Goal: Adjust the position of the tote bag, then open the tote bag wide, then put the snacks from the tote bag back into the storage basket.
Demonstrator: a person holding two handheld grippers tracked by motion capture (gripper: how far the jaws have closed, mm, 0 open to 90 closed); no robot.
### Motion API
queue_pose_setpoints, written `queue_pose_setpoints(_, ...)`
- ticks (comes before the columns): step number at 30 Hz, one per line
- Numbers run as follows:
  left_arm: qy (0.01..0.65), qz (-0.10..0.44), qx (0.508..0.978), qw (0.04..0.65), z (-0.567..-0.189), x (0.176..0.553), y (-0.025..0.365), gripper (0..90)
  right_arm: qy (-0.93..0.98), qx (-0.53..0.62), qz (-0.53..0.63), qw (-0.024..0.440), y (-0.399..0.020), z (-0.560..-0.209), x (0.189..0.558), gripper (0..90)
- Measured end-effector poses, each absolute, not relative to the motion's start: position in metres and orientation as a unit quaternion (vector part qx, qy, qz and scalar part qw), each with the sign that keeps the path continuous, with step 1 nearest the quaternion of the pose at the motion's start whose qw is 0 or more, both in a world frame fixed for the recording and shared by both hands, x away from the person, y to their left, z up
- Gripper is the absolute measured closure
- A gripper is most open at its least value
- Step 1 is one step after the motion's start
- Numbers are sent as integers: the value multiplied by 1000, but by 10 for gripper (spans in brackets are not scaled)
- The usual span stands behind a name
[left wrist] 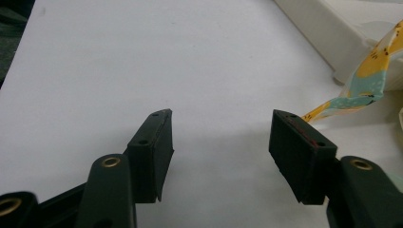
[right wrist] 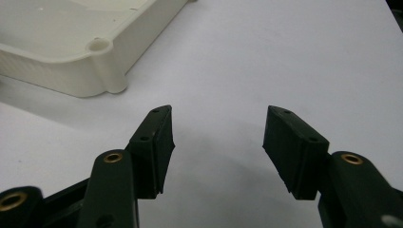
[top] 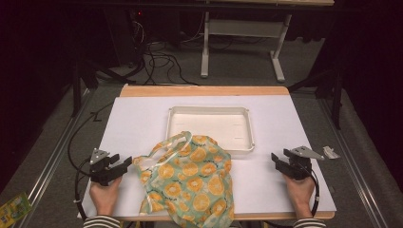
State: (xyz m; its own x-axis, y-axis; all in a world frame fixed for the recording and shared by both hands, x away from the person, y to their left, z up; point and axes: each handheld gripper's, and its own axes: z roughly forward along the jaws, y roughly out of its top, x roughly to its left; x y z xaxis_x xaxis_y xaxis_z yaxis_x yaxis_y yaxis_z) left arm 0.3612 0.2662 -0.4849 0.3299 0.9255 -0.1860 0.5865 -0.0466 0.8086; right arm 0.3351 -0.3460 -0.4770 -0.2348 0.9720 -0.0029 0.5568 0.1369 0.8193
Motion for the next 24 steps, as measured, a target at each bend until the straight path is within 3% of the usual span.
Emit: queue_pose_setpoints(24, 513, 188, 705, 452, -473, 351, 265, 401, 697, 548, 362, 287, -346, -477, 335, 431)
